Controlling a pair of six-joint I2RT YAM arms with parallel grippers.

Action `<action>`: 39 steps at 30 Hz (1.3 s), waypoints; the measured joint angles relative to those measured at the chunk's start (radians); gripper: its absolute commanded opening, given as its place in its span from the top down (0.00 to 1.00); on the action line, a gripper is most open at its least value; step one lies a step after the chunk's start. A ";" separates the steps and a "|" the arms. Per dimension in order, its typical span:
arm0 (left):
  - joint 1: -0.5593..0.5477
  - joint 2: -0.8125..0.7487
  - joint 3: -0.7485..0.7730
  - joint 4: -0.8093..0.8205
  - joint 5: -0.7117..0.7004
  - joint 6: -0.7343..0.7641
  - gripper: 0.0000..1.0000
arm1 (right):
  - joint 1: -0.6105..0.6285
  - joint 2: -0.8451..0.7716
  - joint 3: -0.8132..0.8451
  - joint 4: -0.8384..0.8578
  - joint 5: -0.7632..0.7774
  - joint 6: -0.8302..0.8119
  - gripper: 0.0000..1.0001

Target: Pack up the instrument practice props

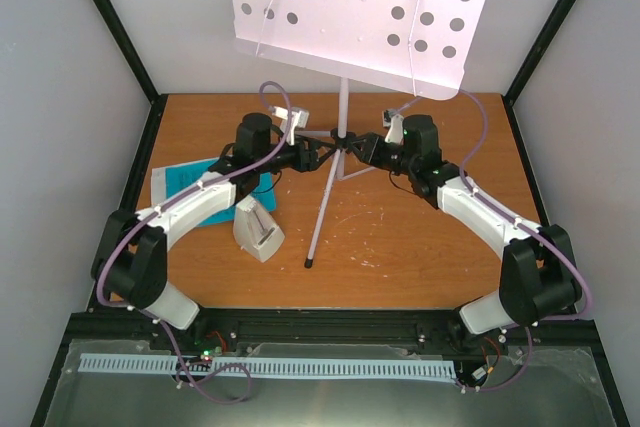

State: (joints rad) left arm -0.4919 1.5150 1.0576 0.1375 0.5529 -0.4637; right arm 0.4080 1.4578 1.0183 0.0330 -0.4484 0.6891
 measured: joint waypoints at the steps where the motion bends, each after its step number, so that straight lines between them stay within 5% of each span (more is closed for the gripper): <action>1: -0.002 0.017 0.006 0.000 -0.003 -0.003 0.43 | 0.000 0.000 -0.002 0.010 -0.003 0.000 0.70; 16: -0.007 0.126 0.028 -0.001 0.055 -0.009 0.47 | -0.003 0.000 -0.046 0.069 -0.032 -0.016 0.72; 39: -0.037 0.186 0.038 0.020 0.098 0.063 1.00 | -0.003 -0.002 -0.078 0.106 -0.031 -0.256 0.97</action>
State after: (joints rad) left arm -0.5289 1.7012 1.0954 0.1577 0.6506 -0.4007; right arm 0.4046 1.4555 0.9405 0.1387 -0.4797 0.4328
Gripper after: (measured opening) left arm 0.152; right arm 0.110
